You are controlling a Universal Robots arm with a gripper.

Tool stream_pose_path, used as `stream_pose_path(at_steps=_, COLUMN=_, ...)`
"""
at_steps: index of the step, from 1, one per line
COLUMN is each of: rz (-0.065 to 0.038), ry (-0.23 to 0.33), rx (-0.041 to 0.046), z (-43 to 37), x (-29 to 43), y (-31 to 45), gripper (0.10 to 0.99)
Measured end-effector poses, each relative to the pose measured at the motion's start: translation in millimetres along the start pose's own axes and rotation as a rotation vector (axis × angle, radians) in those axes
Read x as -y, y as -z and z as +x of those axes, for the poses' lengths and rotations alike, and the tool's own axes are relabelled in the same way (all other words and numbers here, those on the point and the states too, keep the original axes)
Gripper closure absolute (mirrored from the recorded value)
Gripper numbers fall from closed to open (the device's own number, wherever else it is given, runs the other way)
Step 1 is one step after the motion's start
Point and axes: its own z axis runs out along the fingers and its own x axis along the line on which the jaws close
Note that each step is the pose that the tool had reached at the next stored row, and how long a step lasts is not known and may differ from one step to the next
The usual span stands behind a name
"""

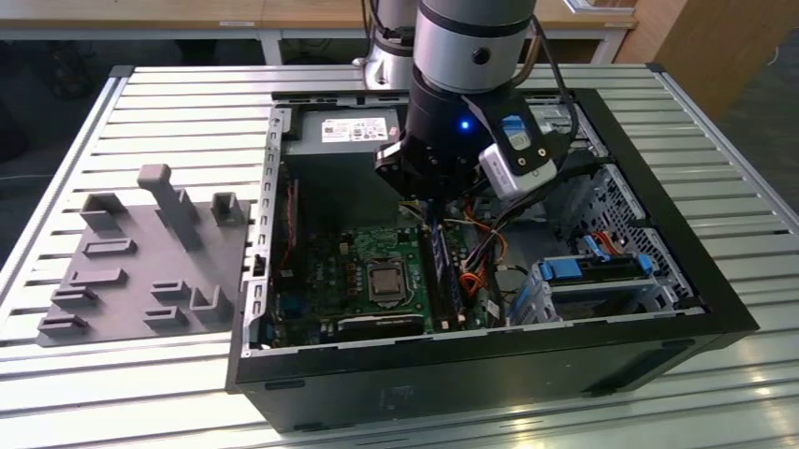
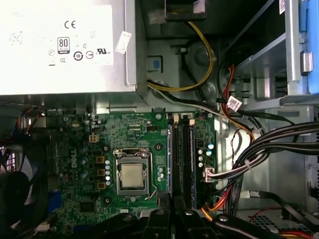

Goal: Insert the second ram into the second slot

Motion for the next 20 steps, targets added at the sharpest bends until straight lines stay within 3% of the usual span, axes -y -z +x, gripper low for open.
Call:
stream_pose_path(at_steps=5, rz=-0.005, ry=0.001, rx=-0.0022, z=0.0, x=0.3, y=-3.0, gripper=0.949)
stream_pose_path(at_steps=20, rz=-0.001, ry=0.006, rx=-0.0058, z=0.0, x=1.0, y=-6.8, gripper=0.949)
